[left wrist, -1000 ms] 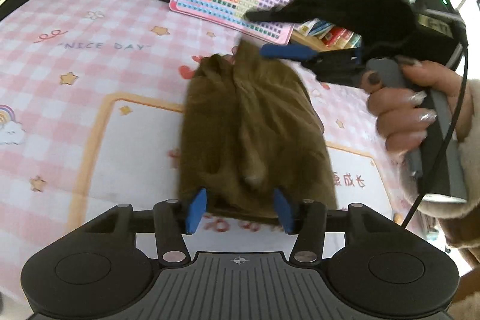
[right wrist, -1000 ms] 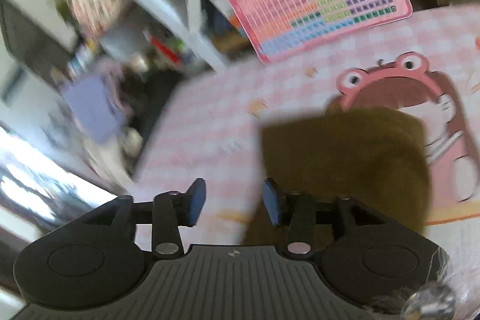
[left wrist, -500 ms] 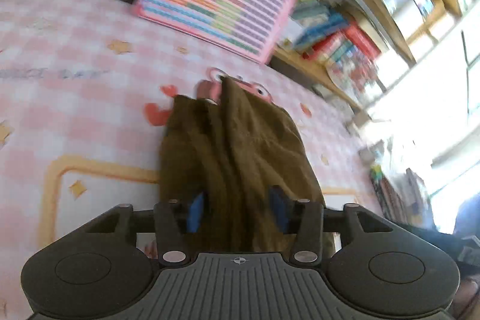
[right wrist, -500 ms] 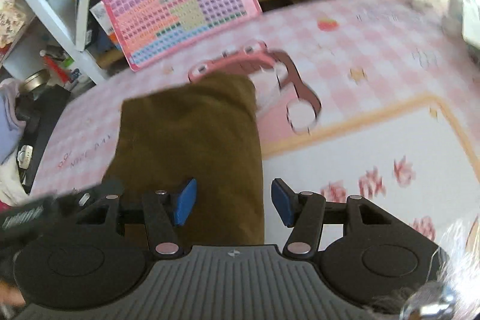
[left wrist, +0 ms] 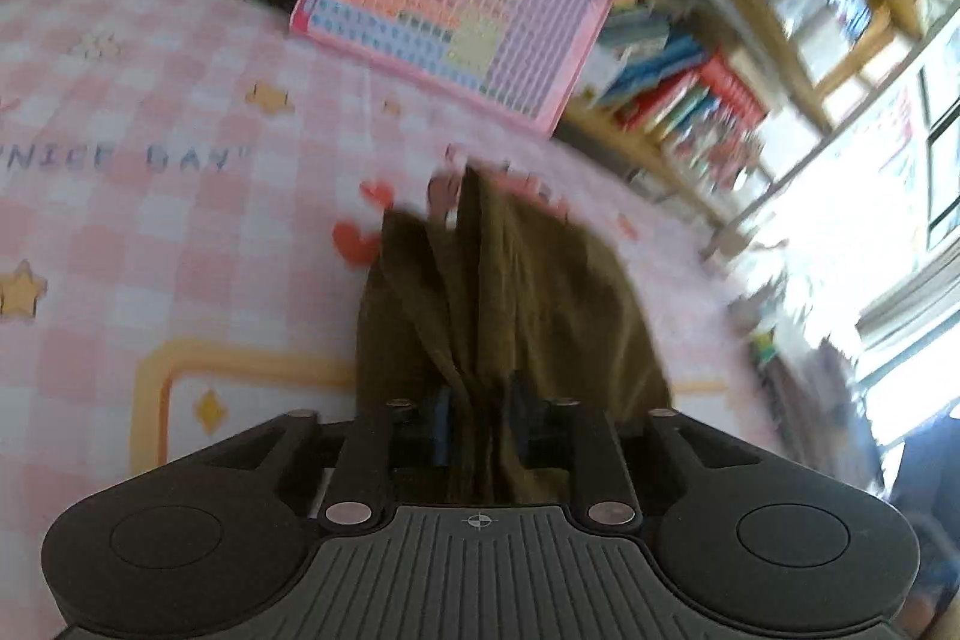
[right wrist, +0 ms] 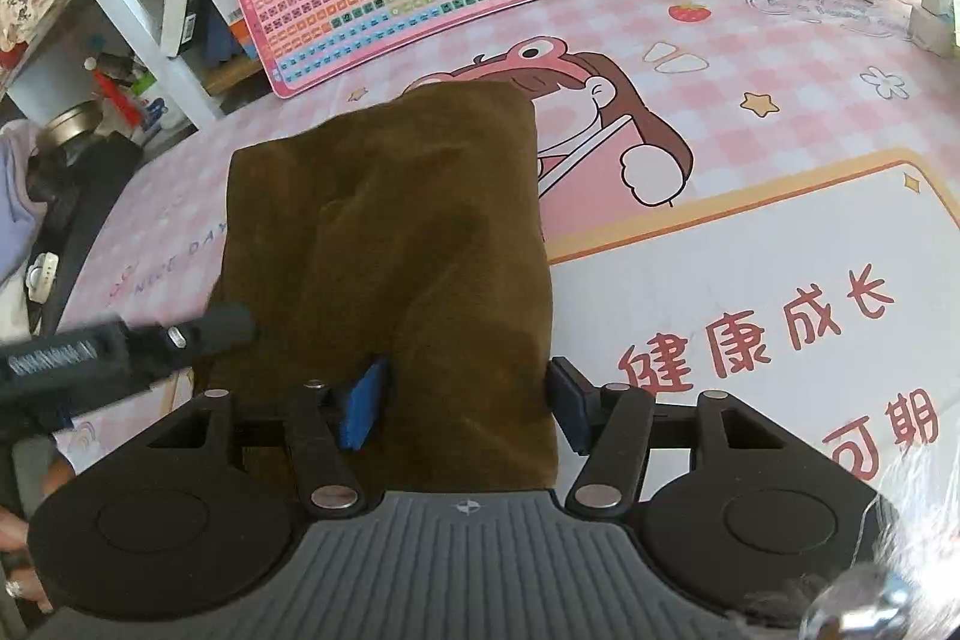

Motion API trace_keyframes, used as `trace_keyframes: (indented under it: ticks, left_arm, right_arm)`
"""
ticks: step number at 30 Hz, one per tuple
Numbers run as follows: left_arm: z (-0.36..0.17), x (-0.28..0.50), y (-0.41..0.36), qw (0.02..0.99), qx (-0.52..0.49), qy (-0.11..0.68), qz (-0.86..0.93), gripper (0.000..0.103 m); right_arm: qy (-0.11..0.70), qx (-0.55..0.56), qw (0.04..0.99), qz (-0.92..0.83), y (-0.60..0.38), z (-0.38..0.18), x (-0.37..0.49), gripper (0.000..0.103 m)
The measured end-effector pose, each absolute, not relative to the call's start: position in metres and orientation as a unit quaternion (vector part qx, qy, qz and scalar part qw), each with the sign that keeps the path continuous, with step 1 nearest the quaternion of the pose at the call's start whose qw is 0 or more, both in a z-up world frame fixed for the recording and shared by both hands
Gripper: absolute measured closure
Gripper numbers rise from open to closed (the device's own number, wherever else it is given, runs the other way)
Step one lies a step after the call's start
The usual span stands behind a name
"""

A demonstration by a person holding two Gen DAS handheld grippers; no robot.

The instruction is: Fold clothes

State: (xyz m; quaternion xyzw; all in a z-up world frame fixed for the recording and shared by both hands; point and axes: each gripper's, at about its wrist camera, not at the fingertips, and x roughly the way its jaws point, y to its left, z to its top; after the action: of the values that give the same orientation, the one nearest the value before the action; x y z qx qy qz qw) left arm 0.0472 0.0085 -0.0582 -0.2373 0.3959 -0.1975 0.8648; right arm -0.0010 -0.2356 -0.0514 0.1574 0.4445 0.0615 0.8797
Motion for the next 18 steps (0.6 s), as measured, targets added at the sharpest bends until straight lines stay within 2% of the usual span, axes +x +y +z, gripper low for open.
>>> trace_keyframes:
  ticks: [1,4,6,7,8,10,11,13,14,17,18]
  left_arm:
    - [-0.058,0.056,0.008,0.864,-0.243,0.396,-0.196,0.067]
    - [-0.058,0.08,0.003,0.86,-0.251,0.402,-0.189,0.062]
    - [-0.052,0.089,-0.008,0.87,-0.225,0.4,-0.18,0.069]
    - [-0.047,0.09,-0.014,0.879,-0.206,0.392,-0.177,0.089]
    - [-0.038,0.084,-0.02,0.893,-0.178,0.37,-0.182,0.093]
    - [-0.021,0.066,-0.035,0.919,-0.103,0.316,-0.211,0.093]
    - [-0.015,0.059,-0.042,0.928,-0.069,0.293,-0.22,0.092]
    - [-0.032,0.071,-0.043,0.925,-0.044,0.328,-0.188,0.089]
    - [-0.045,0.083,-0.039,0.915,-0.054,0.365,-0.163,0.081]
    - [-0.064,0.102,-0.018,0.898,-0.124,0.398,-0.137,0.067]
    - [-0.058,0.1,-0.015,0.904,-0.118,0.391,-0.127,0.065]
  right_arm:
    - [0.443,0.158,0.88,0.064,-0.235,-0.051,-0.002,0.048]
    - [0.441,0.156,0.881,0.068,-0.233,-0.051,-0.005,0.046]
    - [0.441,0.152,0.882,0.068,-0.231,-0.051,-0.005,0.046]
    - [0.442,0.152,0.882,0.067,-0.231,-0.051,-0.005,0.045]
    - [0.442,0.151,0.881,0.066,-0.231,-0.052,-0.004,0.045]
    - [0.442,0.156,0.881,0.064,-0.232,-0.052,-0.003,0.044]
    - [0.442,0.162,0.88,0.062,-0.234,-0.053,-0.003,0.044]
    - [0.445,0.173,0.876,0.058,-0.236,-0.055,-0.003,0.042]
    - [0.449,0.179,0.874,0.055,-0.237,-0.057,-0.002,0.04]
    - [0.453,0.183,0.871,0.054,-0.236,-0.059,-0.001,0.038]
    - [0.453,0.183,0.871,0.054,-0.235,-0.06,0.0,0.036]
